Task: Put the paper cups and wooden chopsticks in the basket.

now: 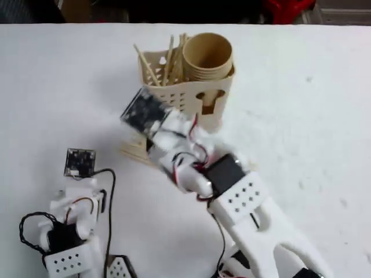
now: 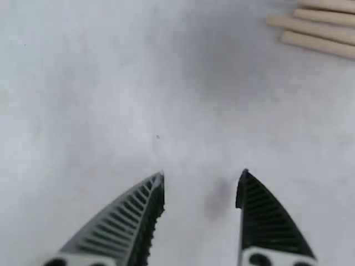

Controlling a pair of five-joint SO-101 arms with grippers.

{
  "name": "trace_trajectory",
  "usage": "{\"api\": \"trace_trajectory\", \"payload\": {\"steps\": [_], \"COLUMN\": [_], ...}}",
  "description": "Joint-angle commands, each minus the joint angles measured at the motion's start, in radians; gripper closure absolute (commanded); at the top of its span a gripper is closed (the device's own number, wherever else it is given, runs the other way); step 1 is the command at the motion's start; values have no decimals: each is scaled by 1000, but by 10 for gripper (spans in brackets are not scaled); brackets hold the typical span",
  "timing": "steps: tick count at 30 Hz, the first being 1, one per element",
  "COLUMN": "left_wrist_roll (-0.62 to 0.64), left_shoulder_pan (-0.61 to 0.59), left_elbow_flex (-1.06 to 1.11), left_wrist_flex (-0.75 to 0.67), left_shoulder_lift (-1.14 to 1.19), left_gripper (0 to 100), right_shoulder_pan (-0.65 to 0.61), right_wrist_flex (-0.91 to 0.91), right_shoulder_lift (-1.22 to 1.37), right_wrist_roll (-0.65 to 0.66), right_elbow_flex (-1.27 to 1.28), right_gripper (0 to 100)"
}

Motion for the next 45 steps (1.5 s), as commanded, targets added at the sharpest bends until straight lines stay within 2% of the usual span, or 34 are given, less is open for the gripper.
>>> {"api": "trace_trajectory", "payload": {"steps": [1,8,15,19,22,30,35,45], "left_wrist_roll": [-5,-5,-5,-5,-5,-5,-5,-5], "left_shoulder_pan": [-7,-7,-7,-7,-7,-7,-7,-7], "left_elbow_flex": [-3,-3,-3,-3,-3,-3,-3,-3], "left_wrist_flex": [2,2,2,2,2,2,2,2], "left_shoulder_lift": [-4,-4,-4,-4,-4,-4,-4,-4], "left_gripper": [781,781,781,781,781,781,781,781], "right_shoulder_pan": [-22,4,41,28,28,24,13,-47], "right_wrist_flex": [7,4,-194,-196,-199,-202,-157,-136], "right_shoulder_lift": [15,125,452,556,593,674,679,656], "right_wrist_roll": [15,80,104,160,164,176,207,204], "right_elbow_flex": [68,123,115,80,80,64,71,100], "right_gripper": [950,949,949,912,882,883,981,978]}}
